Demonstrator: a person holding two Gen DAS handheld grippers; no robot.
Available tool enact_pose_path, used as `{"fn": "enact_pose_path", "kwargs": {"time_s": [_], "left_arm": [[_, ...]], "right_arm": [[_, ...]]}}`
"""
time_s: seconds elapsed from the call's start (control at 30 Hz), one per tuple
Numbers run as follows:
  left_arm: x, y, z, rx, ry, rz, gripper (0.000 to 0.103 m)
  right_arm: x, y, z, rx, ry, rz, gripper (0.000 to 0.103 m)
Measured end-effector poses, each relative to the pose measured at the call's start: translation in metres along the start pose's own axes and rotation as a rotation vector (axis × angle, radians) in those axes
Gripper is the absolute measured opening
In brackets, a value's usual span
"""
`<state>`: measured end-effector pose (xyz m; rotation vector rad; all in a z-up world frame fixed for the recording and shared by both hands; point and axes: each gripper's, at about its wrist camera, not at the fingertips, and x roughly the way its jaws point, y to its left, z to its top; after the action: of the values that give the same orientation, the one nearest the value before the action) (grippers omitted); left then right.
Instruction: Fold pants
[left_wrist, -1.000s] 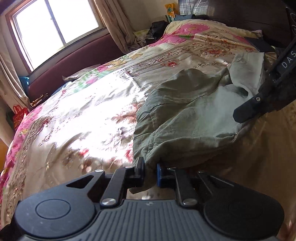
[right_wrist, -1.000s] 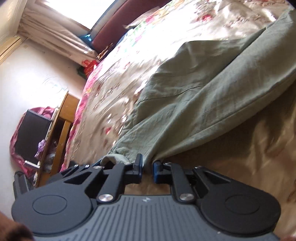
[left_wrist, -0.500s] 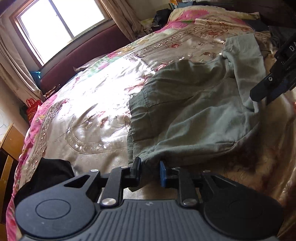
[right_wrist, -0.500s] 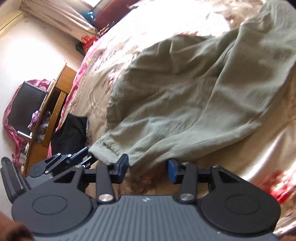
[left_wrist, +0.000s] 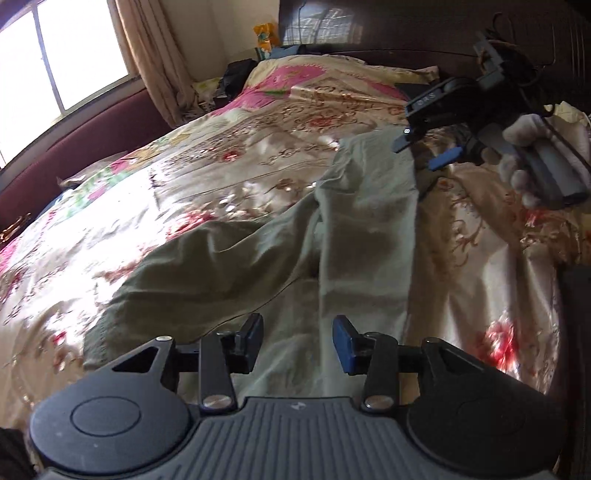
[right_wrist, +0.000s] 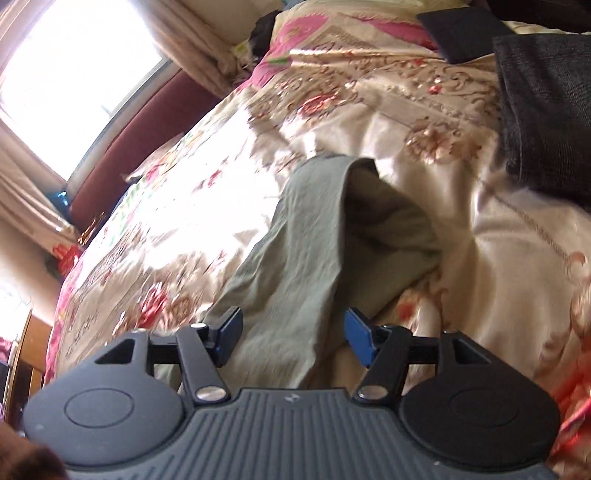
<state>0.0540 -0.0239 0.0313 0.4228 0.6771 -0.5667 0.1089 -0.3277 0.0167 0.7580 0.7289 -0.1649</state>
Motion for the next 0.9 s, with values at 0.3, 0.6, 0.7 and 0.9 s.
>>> {"fn": "enact_pose_path", "kwargs": {"time_s": [0.3,0.6,0.7,0.9], "left_arm": [[0.069,-0.039,0.029,0.051,0.076,-0.083,0.056],[0.071,-0.038,0.04,0.018,0.058,-0.086,0.056],[0.065,-0.047,0.035,0.03,0.044,-0.115,0.056],[0.065,-0.074,0.014,0.111,0.106,-0.152,0.056]], "right_arm": [[0.049,-0.017,0.045,0.107,-0.012,0.055,0.043],[-0.058,0.011,0.079,0.028,-0.302,0.237,0.005],[-0.135,-0.002,0.052,-0.02,-0.447,0.257,0.005],[-0.144,-0.083,0.008,0.045,-0.356,-0.062,0.048]]}}
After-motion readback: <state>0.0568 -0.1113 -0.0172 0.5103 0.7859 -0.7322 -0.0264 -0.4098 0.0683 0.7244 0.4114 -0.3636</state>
